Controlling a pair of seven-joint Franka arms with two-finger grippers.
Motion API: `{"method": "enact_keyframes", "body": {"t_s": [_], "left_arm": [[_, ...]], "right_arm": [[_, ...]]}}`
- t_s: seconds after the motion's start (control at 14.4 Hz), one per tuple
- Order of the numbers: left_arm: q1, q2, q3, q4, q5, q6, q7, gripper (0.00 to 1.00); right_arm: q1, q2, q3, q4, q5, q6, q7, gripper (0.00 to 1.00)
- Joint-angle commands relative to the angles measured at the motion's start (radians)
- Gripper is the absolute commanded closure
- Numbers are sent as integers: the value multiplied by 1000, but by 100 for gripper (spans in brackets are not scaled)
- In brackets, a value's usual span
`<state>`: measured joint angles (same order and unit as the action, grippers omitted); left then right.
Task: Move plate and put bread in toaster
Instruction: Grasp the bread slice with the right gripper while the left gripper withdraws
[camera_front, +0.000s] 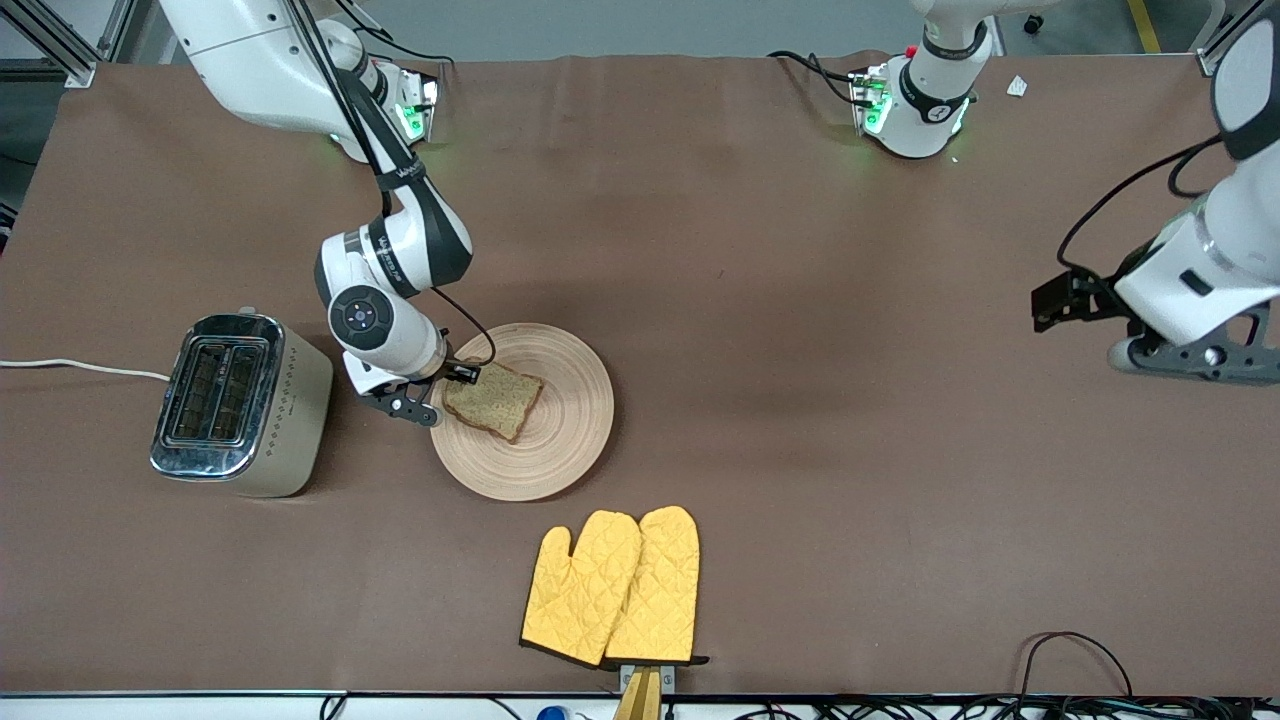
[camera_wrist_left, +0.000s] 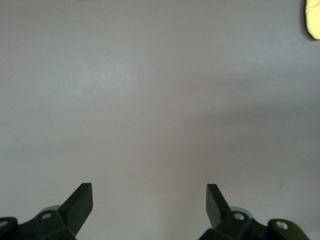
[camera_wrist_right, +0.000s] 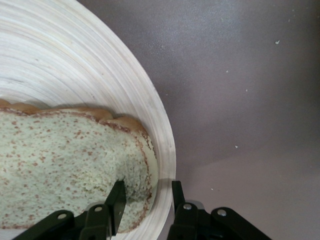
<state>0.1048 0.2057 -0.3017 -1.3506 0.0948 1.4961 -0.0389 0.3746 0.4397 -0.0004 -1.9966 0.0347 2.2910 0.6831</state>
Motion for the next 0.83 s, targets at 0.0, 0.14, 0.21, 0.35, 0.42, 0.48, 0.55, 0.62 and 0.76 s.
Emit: {"method": "enact_keyframes", "body": {"t_s": [0.0,0.14,0.21,0.35,0.42,0.48,0.55,0.62,0.76], "left_arm": [[0,-46,4,-28,-30,-10,-1,0],[35,-48,-3,-30,-38,-13,14,0],[38,-49,-5,-31,-43,-17,25,0],[38,-46,-4,-30,-43,-24,40,0],[29,-49,1,-30,-40,-20,50,0],[29,-49,3,-25,-41,-20,54,0],[24,-51,3,-25,-31,-20,53,0],[23,-58,3,-25,-29,-20,53,0],[-37,-72,42,-30,-29,-20,50,0]], "right_arm": [[12,7,-10,9,-7,1,21,63],[13,8,-10,13,-7,-1,47,65],[13,8,-10,13,-7,-1,49,66],[15,8,-10,13,-9,-1,49,71],[15,8,-10,13,-9,-1,49,75],[20,8,-10,13,-9,-1,49,80],[24,10,-10,13,-9,-1,50,86],[29,8,-10,13,-7,-1,55,93],[29,8,-10,13,-7,-2,75,100]]}}
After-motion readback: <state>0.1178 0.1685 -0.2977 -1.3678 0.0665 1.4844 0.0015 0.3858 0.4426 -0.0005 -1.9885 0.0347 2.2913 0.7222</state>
